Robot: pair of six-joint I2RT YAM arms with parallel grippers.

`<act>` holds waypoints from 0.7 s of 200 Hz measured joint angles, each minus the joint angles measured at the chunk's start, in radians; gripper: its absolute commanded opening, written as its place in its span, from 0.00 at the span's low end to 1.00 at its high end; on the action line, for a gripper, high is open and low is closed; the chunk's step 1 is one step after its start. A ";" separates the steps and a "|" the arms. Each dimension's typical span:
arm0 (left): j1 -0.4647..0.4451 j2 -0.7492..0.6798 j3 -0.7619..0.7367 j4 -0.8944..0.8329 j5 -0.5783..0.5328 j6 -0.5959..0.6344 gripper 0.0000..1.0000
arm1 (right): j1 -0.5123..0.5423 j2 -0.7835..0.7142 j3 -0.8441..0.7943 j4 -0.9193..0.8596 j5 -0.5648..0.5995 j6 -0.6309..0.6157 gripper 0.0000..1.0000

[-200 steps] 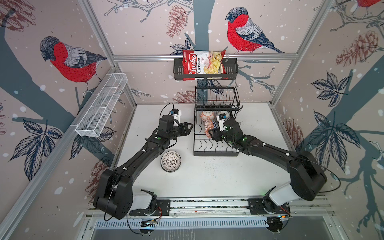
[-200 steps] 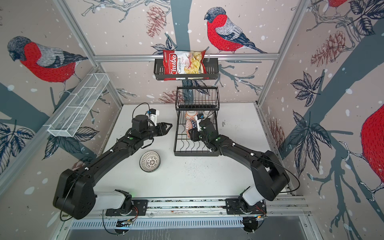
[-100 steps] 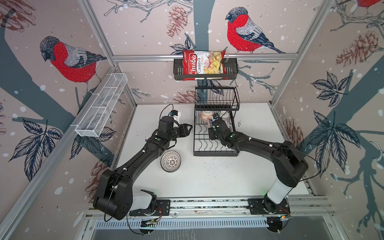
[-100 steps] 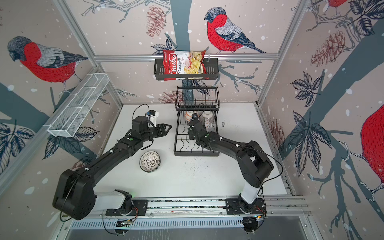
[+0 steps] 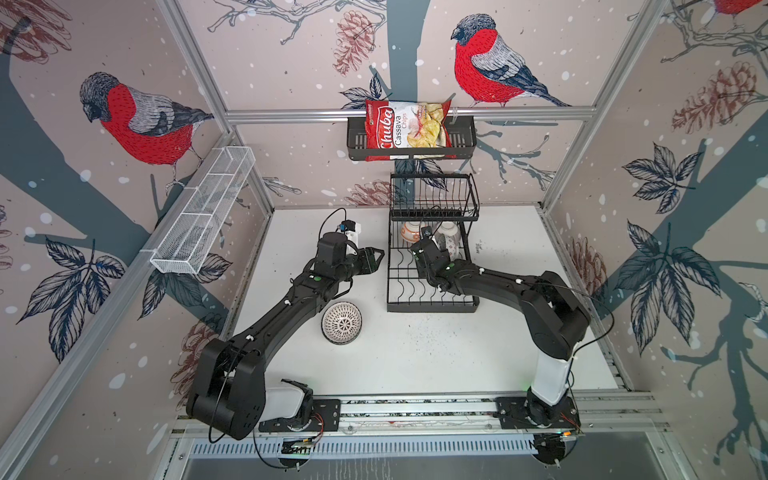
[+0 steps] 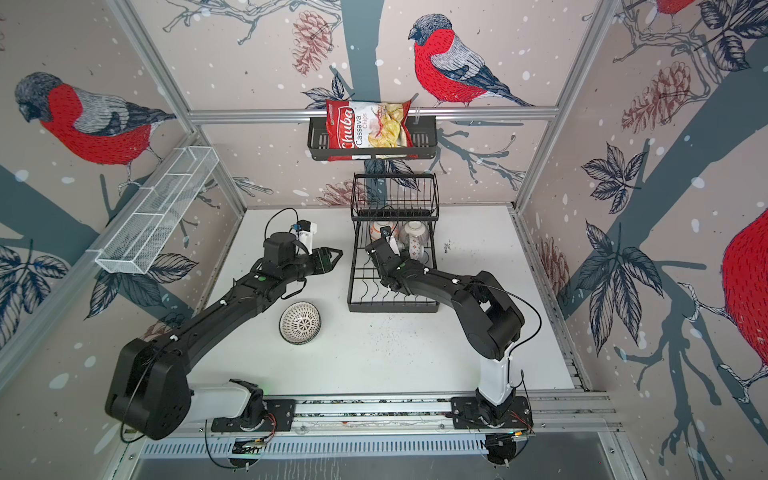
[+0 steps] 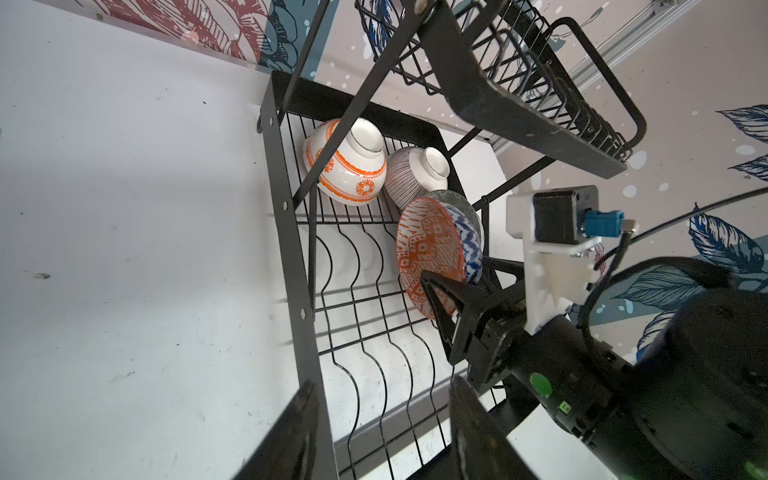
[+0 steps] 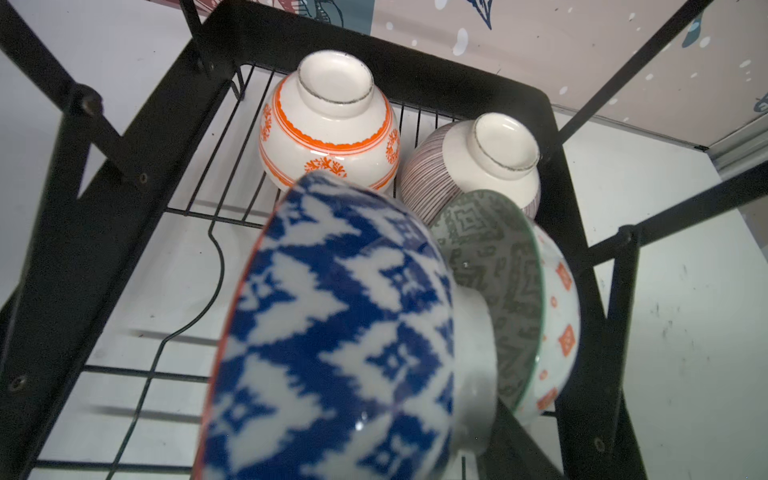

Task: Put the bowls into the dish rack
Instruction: 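Lower the blue-and-orange bowl into the rack beside the green-patterned bowl with the right gripper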

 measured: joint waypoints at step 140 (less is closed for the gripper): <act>0.003 0.002 -0.004 -0.003 0.000 0.008 0.51 | -0.022 0.114 0.085 -0.005 -0.029 0.096 0.44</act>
